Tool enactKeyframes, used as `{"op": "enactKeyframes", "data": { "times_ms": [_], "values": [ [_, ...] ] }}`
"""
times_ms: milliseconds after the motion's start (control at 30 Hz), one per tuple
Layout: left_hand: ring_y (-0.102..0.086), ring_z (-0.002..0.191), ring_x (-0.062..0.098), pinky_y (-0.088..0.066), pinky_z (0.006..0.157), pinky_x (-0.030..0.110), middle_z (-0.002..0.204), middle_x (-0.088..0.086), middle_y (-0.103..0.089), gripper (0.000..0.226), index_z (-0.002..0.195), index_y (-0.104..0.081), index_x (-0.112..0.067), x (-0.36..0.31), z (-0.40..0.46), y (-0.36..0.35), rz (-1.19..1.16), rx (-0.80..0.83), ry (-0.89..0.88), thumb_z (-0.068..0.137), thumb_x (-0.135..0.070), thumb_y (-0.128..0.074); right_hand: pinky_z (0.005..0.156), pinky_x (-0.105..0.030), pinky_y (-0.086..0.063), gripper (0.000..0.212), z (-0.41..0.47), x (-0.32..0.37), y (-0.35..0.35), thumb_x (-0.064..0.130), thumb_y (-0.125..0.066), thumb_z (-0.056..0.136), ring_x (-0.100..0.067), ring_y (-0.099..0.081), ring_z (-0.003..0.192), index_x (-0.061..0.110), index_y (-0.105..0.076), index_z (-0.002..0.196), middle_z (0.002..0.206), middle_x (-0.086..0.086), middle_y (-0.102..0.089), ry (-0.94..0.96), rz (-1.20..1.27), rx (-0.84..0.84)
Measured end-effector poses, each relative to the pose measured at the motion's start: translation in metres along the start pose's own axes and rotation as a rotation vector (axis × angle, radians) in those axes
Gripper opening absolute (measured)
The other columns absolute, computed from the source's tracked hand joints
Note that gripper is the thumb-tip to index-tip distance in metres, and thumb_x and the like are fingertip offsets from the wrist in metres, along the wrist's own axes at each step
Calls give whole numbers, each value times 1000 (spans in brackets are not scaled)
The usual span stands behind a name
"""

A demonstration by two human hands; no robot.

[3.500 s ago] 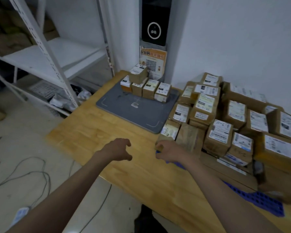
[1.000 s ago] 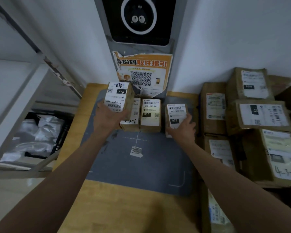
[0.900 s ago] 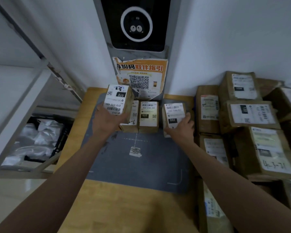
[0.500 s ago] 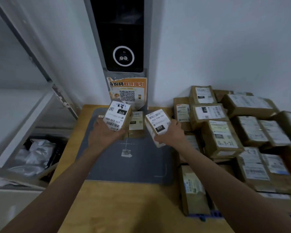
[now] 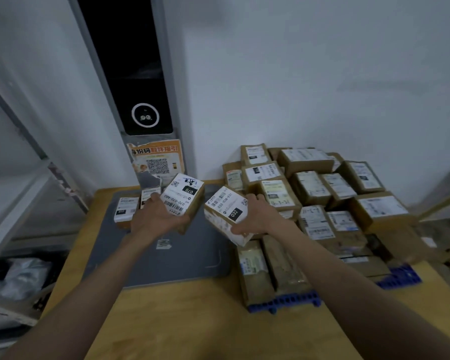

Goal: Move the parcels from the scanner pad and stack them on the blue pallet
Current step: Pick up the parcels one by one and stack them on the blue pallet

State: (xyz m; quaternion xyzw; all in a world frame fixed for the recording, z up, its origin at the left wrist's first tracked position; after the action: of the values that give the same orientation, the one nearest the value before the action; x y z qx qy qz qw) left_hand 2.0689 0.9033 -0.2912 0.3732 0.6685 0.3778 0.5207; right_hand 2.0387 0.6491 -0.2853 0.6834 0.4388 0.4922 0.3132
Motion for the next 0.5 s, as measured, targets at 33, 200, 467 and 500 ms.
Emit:
{"op": "enactKeyframes", "data": {
  "times_ms": [33,200,467,500],
  "values": [
    [-58,109,32,-54,87,46,122,8,-57,109,132,-34,-11,-7,-8,1,7,0,-7,49,-74,-66,91,-35,-41,84,-7,-6,6,38,-79,70,-26,-44,122,9,-34,135,133,-10,-37,9,-4,-10],
    [-60,108,30,-53,89,46,120,6,-61,124,133,-36,-14,-52,-49,0,1,-15,-45,32,-85,-51,83,-32,-43,88,-45,-50,38,37,-78,74,-25,-41,125,5,-28,139,138,-12,-31,19,16,-28],
    [-65,92,23,-57,77,40,108,1,-65,106,120,-48,-14,-147,-139,-58,-22,36,-115,37,-80,-59,87,-34,-42,100,-125,-163,70,30,-78,76,-30,-30,132,8,-12,148,148,-12,-11,30,28,-69],
    [-65,93,23,-57,77,41,109,1,-65,107,120,-47,-13,-157,-149,-69,-29,45,-122,38,-80,-60,90,-36,-45,101,-135,-179,72,29,-78,75,-31,-31,132,9,-12,148,148,-12,-11,25,23,-65]
  ]
}}
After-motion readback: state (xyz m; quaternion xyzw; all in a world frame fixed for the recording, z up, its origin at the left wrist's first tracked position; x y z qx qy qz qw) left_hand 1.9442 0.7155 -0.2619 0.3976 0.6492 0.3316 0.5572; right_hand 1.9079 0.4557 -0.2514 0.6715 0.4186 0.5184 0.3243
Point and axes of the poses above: each hand's wrist, its own z-axis towards the middle knuckle, its own y-axis out of the back of the hand, x = y × z, the point moved 7 cm from there along z, towards the middle knuckle
